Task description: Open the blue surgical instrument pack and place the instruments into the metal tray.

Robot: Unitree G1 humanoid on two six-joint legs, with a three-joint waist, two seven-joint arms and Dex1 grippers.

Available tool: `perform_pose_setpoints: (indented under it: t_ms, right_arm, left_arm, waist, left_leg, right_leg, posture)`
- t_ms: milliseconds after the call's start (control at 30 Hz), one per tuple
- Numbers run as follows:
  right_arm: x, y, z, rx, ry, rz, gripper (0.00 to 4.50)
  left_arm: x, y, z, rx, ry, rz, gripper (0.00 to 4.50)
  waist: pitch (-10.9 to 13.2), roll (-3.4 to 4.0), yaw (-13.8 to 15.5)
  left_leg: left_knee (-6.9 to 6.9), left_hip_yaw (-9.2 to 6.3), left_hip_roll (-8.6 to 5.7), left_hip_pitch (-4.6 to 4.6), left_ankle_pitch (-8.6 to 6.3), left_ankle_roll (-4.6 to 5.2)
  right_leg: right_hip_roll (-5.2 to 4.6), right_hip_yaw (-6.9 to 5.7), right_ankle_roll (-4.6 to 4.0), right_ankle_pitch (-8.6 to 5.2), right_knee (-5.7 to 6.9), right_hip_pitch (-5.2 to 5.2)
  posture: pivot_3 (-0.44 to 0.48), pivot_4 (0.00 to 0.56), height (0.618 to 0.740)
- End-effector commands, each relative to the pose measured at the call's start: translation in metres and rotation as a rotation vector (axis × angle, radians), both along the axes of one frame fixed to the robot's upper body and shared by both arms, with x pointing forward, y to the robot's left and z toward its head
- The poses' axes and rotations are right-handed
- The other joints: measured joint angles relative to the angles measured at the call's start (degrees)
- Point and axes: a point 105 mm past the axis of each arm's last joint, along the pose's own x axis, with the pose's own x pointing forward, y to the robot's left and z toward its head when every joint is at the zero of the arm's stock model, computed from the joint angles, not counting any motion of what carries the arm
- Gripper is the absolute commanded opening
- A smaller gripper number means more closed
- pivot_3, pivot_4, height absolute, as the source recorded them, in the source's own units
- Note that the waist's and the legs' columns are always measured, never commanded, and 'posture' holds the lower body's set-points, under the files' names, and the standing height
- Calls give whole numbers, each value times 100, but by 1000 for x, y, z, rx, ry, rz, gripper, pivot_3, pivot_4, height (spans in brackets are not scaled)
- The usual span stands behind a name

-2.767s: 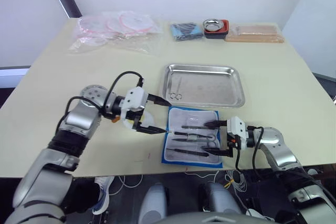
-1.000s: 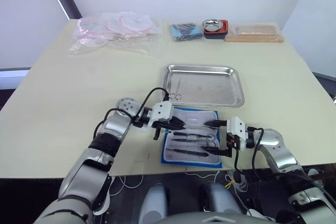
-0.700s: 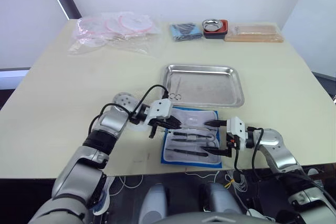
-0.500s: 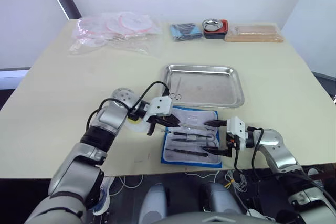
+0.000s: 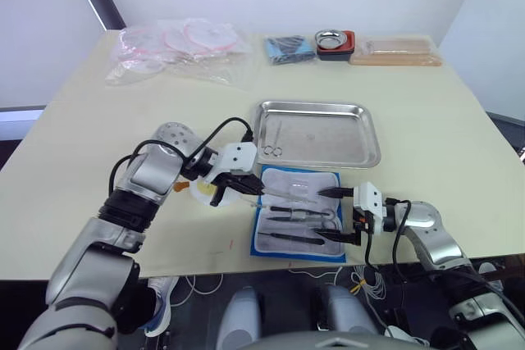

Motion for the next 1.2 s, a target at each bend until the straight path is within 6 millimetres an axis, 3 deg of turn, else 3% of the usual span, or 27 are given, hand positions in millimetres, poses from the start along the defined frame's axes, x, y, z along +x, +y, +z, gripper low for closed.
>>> perform_pose_setpoints:
  t_ms: [33, 833, 1000, 1200]
  right_arm:
    - [-25, -7, -57, -131, 219, -16, 4500]
    - [-26, -4, -59, -131, 222, 2, 4500]
    - [-26, -4, -60, -132, 223, 6, 4500]
    - [-25, -4, -59, -136, 222, 10, 4500]
  left_arm:
    - [1, 7, 14, 9, -47, -13, 53]
    - [-13, 48, 47, 63, -23, 58, 53]
    - [-11, 40, 57, -27, -10, 102, 53]
    - [-4, 9, 57, -192, -10, 202, 53]
  waist:
    - [0, 0, -1]
    - [3, -7, -8]
    - [1, -10, -6]
    - [-3, -16, -9]
  left_leg:
    - [0, 0, 0, 0, 0, 0]
    - [-4, 1, 5, 3, 0, 0]
    - [-5, 1, 6, 3, 0, 0]
    - [-4, 2, 5, 4, 0, 0]
  right_leg:
    - [0, 0, 0, 0, 0, 0]
    - [3, 1, -4, -2, 0, -2]
    - [4, 0, -4, -2, 1, -2]
    - [7, 2, -4, -2, 3, 0]
  posture:
    - [0, 150, 740]
    - [0, 150, 740]
    - [0, 150, 740]
    - [0, 150, 740]
